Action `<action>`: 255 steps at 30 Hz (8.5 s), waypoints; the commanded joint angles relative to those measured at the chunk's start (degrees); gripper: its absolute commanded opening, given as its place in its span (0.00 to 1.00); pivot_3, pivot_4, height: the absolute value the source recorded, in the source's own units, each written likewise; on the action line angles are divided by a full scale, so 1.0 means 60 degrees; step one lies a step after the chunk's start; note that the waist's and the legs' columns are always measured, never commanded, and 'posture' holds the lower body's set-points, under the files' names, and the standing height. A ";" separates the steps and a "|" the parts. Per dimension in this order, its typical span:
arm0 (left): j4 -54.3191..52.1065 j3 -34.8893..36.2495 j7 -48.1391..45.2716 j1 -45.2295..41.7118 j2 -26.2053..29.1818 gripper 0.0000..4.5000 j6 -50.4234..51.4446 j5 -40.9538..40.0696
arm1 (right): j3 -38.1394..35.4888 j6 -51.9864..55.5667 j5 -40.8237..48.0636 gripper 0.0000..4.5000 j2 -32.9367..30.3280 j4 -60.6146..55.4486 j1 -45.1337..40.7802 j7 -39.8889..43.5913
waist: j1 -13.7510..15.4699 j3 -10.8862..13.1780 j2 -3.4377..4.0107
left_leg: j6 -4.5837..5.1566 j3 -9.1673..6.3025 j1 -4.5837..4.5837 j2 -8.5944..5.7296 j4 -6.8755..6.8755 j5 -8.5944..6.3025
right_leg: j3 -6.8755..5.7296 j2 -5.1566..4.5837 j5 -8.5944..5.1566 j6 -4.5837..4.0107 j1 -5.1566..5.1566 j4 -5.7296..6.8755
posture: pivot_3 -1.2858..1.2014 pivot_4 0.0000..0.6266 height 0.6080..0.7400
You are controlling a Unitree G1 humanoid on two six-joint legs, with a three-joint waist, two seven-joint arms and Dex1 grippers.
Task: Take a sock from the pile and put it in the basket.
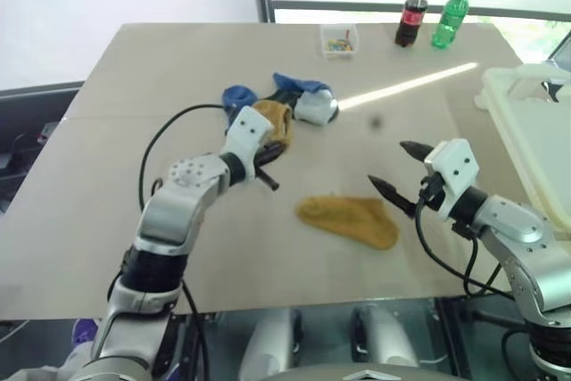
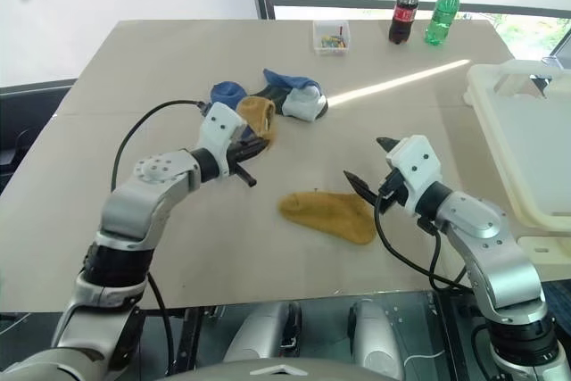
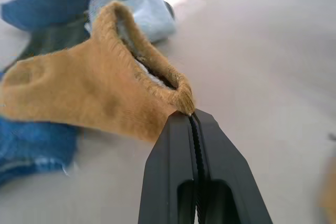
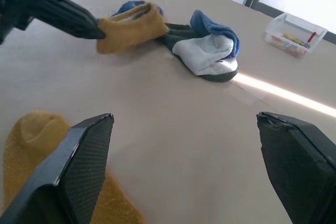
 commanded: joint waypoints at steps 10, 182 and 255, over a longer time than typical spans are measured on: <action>0.0328 -0.1702 0.0288 -0.1640 -0.1868 0.01 0.1964 -0.0810 | -0.0043 0.0035 0.0119 1.00 -0.0001 -0.0117 -0.0100 -0.0108 | 0.0075 0.0001 -0.0004 | 0.0027 -0.0017 -0.0002 -0.0008 0.0054 -0.0015 | -0.0015 0.0001 -0.0001 0.0003 0.0036 0.0003 | 0.52 0.24 0.94; 0.1991 -0.0292 -0.2694 -0.1165 -0.1351 1.00 0.3682 -0.5643 | 0.1987 -0.2096 -0.1559 0.01 -0.0757 0.1499 0.2456 0.1042 | 0.0021 -0.0048 -0.0030 | 0.0065 -0.0008 0.0013 -0.0005 0.0063 -0.0043 | 0.0020 -0.0011 -0.0034 -0.0026 0.0032 0.0002 | 0.52 0.24 0.94; 0.4634 -0.1588 -0.4830 -0.1112 -0.3483 1.00 0.0788 -0.4062 | 0.1733 -0.4188 -0.3667 0.01 -0.2203 0.2426 0.2255 0.1578 | 0.0012 -0.0068 -0.0045 | 0.0089 -0.0016 0.0013 -0.0006 0.0074 -0.0056 | 0.0011 -0.0012 -0.0033 -0.0025 0.0040 -0.0010 | 0.52 0.24 0.94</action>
